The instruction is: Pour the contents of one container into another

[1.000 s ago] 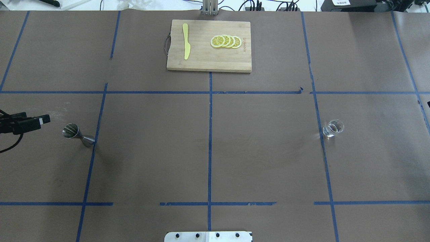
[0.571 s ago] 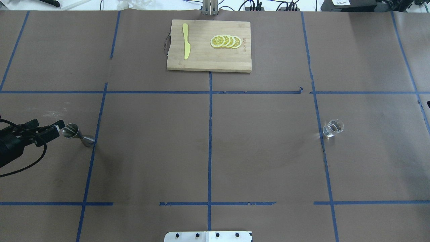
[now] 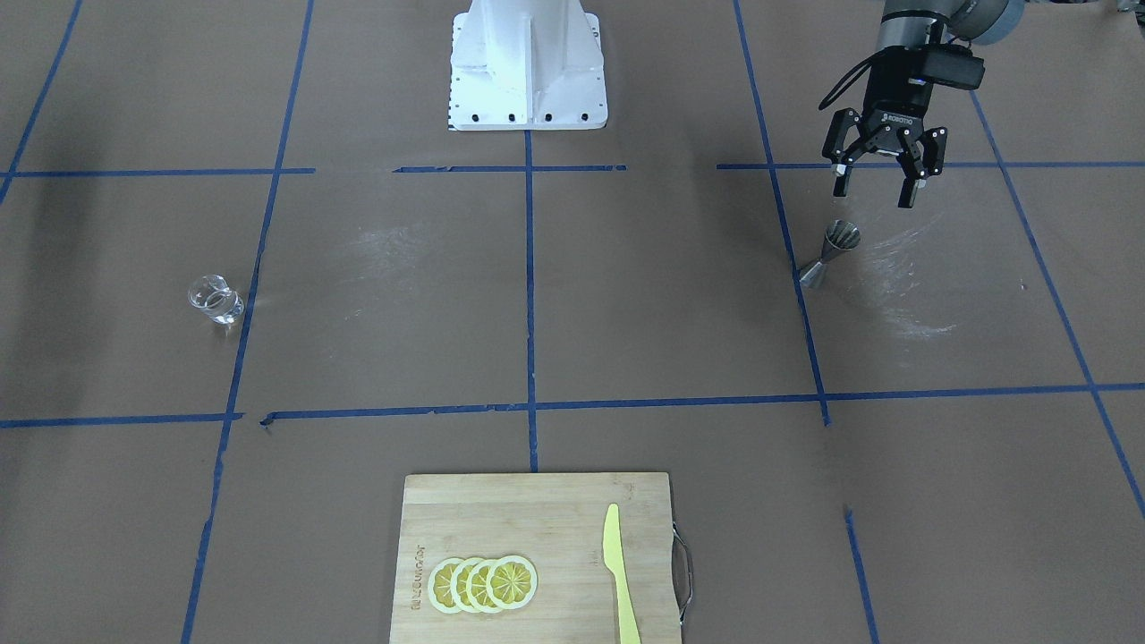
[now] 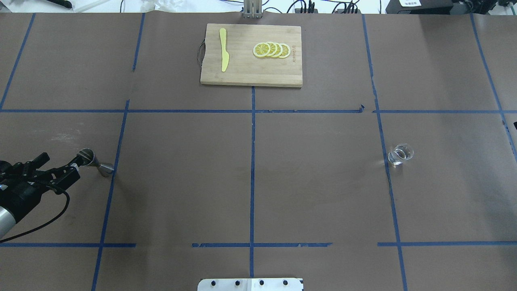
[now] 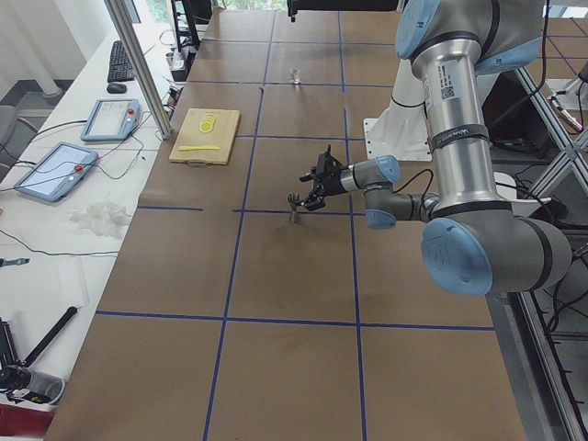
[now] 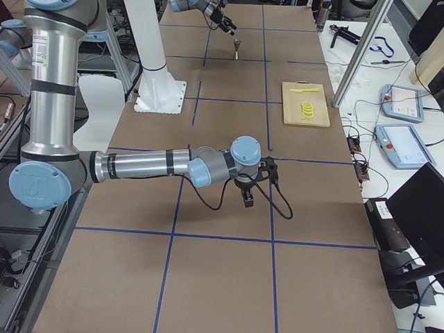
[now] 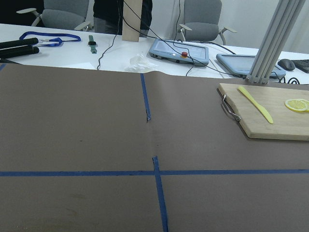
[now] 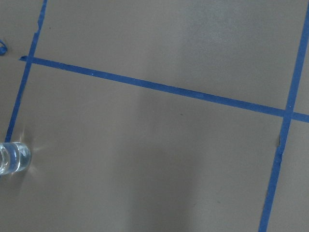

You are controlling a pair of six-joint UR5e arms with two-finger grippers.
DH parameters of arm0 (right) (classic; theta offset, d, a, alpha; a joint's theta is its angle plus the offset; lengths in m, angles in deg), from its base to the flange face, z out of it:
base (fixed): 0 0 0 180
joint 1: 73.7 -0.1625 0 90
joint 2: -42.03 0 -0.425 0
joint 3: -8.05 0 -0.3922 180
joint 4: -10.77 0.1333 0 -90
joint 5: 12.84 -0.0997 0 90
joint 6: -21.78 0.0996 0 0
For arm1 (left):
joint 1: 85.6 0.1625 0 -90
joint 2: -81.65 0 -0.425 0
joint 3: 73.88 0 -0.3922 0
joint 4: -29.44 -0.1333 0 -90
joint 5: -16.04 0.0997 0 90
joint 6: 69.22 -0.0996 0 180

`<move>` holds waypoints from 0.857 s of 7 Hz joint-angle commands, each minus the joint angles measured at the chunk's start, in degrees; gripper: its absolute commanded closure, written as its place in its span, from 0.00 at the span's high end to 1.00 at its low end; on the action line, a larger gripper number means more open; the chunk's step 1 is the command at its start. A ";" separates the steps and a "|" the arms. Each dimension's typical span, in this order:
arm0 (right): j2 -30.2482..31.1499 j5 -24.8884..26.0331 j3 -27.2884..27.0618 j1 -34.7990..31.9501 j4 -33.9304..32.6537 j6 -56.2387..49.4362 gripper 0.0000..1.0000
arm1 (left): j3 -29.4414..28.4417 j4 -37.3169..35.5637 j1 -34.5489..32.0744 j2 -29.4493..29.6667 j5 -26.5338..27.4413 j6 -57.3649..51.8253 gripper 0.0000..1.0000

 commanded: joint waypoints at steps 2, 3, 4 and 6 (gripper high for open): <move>0.02 -0.17 0.03 0.08 0.00 0.00 1.00 | -2.45 -0.07 4.86 0.30 3.87 1.73 0.99; 0.02 -0.18 0.03 -0.01 0.00 0.00 1.00 | -4.02 -0.07 5.75 0.83 5.27 1.84 0.99; 0.10 -0.18 0.11 -0.01 0.00 0.00 1.00 | -5.51 -0.07 6.28 1.88 6.50 1.75 0.99; 0.10 -0.18 0.11 -0.01 0.00 0.00 1.00 | -10.42 -0.07 6.37 6.08 9.13 1.84 0.99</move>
